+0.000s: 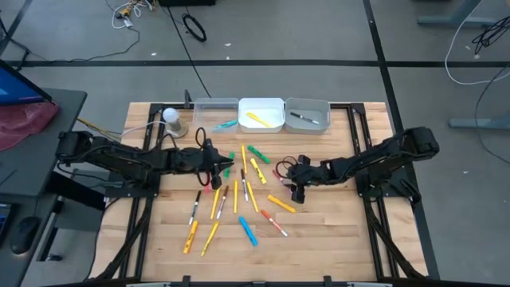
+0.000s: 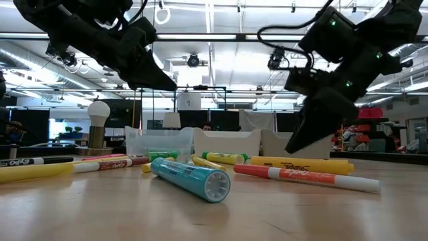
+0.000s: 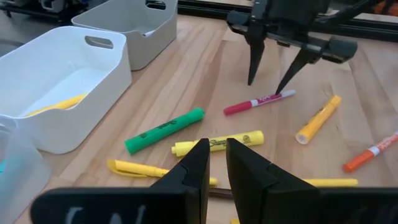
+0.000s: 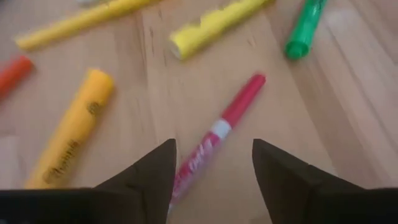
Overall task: Pick & Place Markers
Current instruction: Put the red marker pen into the gray bin
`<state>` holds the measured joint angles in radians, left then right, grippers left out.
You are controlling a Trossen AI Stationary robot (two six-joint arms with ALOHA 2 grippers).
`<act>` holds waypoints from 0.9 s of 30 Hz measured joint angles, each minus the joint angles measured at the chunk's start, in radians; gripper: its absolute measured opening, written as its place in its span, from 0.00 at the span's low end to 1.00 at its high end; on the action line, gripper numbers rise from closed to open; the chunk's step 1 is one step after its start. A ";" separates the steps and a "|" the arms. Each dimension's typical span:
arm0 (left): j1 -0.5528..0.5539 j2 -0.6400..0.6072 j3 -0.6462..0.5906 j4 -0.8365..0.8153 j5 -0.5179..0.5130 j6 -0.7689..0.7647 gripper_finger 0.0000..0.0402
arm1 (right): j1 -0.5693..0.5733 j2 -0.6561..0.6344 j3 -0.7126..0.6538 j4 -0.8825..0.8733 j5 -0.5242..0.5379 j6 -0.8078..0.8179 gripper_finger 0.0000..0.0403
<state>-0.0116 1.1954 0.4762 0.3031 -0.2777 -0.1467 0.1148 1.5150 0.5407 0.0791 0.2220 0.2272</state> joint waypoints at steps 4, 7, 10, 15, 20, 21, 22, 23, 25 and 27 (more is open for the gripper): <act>-0.001 0.000 0.000 0.004 0.001 0.001 0.14 | 0.009 0.057 -0.001 -0.008 -0.003 0.017 0.47; 0.000 0.000 0.000 0.011 0.000 0.001 0.14 | 0.009 0.098 0.003 -0.012 -0.004 0.043 0.42; 0.000 0.000 0.000 0.018 0.000 0.002 0.14 | 0.009 0.114 0.008 -0.040 0.004 0.065 0.34; 0.003 0.000 -0.001 0.038 0.002 0.003 0.14 | 0.005 0.115 0.001 -0.051 0.034 0.098 0.14; 0.053 0.000 -0.001 0.041 0.001 0.004 0.14 | -0.012 0.082 -0.017 -0.051 0.022 0.124 0.04; 0.063 0.000 -0.001 0.041 0.001 0.004 0.14 | -0.017 0.056 -0.018 -0.078 0.023 0.125 0.05; 0.074 0.000 -0.001 0.041 0.001 0.004 0.14 | -0.023 0.025 -0.017 -0.106 0.025 0.126 0.05; 0.084 0.000 -0.001 0.042 0.001 0.004 0.14 | -0.032 -0.014 -0.013 -0.149 0.032 0.127 0.06; 0.100 0.000 -0.001 0.045 0.001 0.005 0.14 | -0.053 -0.098 0.013 -0.269 0.076 0.122 0.05; 0.113 0.000 -0.001 0.055 0.001 0.022 0.14 | -0.083 -0.194 0.082 -0.370 0.139 0.096 0.04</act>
<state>0.1010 1.1954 0.4751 0.3583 -0.2765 -0.1248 0.0316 1.3207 0.6231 -0.2908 0.3606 0.3231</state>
